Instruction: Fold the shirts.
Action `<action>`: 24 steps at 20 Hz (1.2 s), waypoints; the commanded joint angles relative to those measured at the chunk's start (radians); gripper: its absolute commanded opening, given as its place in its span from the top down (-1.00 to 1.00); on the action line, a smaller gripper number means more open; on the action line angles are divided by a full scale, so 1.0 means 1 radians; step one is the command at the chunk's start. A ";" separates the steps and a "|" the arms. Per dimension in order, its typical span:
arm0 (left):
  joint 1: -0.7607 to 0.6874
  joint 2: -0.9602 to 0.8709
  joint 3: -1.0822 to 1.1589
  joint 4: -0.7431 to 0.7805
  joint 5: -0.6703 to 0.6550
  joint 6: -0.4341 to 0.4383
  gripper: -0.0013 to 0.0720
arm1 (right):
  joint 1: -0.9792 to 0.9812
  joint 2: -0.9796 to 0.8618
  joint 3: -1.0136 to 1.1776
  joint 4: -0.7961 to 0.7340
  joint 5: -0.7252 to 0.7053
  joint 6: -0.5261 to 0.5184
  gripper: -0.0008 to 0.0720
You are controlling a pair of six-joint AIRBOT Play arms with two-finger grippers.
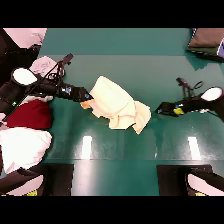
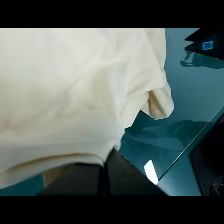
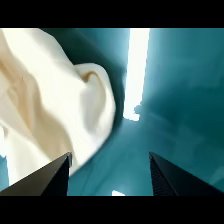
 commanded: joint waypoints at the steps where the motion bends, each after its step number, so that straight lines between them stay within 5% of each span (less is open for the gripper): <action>1: 0.003 0.000 0.013 0.016 -0.003 0.001 0.91 | 0.097 -0.137 0.035 0.052 -0.099 -0.050 -0.54; 3: 0.003 0.000 0.013 0.021 -0.003 0.000 0.91 | 0.134 -0.203 0.109 0.049 -0.098 -0.050 -0.41; 6: 0.003 0.000 0.017 0.029 -0.003 -0.004 0.91 | 0.149 -0.258 0.204 -0.011 -0.071 -0.049 0.95; 12: 0.095 0.000 0.398 0.146 -0.112 -0.062 0.91 | -0.003 -0.025 0.478 -0.205 0.068 0.032 0.95; 19: 0.106 0.009 1.071 0.154 -0.210 -0.104 0.91 | -0.198 0.308 0.890 -0.200 0.039 0.040 0.95; 24: 0.106 0.184 1.091 0.142 -0.089 -0.107 0.91 | -0.307 0.417 1.087 -0.200 0.045 0.041 0.95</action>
